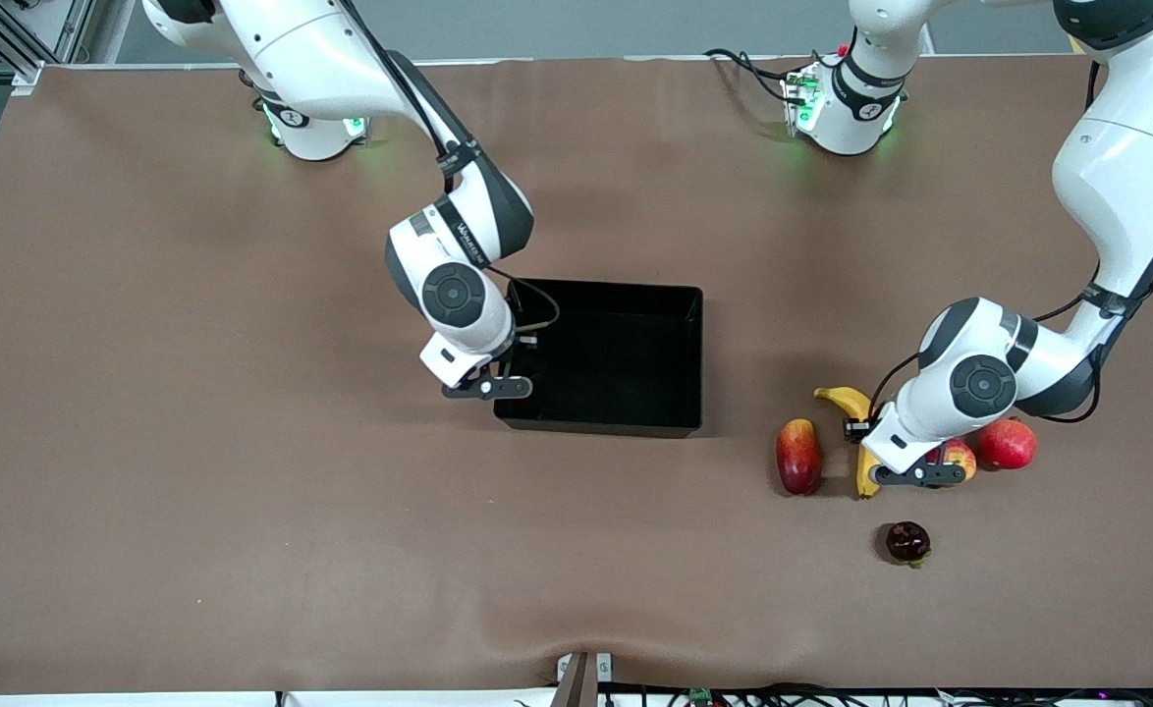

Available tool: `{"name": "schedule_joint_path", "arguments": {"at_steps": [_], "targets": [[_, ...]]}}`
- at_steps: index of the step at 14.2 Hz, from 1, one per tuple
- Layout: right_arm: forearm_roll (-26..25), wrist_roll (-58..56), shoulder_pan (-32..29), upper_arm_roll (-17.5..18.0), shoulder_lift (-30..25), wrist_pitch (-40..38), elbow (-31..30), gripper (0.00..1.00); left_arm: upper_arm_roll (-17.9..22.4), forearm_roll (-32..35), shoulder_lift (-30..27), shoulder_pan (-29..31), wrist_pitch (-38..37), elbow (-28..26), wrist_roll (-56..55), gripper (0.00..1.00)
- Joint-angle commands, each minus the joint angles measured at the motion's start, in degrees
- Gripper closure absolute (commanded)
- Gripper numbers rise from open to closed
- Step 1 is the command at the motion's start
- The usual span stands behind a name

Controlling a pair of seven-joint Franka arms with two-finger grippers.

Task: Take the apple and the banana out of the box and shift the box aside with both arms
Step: 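Drag the tray away from the fruit while the left gripper withdraws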

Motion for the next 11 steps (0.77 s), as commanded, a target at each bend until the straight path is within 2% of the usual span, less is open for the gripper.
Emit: {"name": "schedule_joint_path", "arguments": {"at_steps": [1,3,5,7,9,11], "targets": [[0.22,-0.35,-3.98,0.03,-6.49,-1.97,-2.06,1.0,-1.17,0.47,-1.94,0.11,-0.4,0.37,-0.09,0.0],[0.05,-2.18,-7.07,0.03,-8.87,-4.6,-2.07,1.0,-4.59,0.38,-5.71,0.99,-5.21,1.07,0.26,0.0],[-0.13,-3.78,-10.84,0.03,-10.55,-6.89,-2.16,1.0,-7.93,0.29,-10.02,2.48,-11.36,4.22,0.35,0.0],[-0.13,-4.21,-15.23,0.03,-12.22,-10.31,-2.07,1.0,-10.49,-0.14,-14.94,4.5,-14.19,5.9,0.44,0.0],[-0.13,-7.44,-19.54,0.03,-13.1,-15.23,-1.98,1.0,-12.86,-4.34,-19.6,6.87,-17.61,7.39,0.44,0.0],[-0.13,-14.55,-24.55,0.03,-13.1,-17.18,-2.07,1.0,-14.53,-9.62,-23.3,8.81,-24.36,10.29,1.49,0.0]]}}
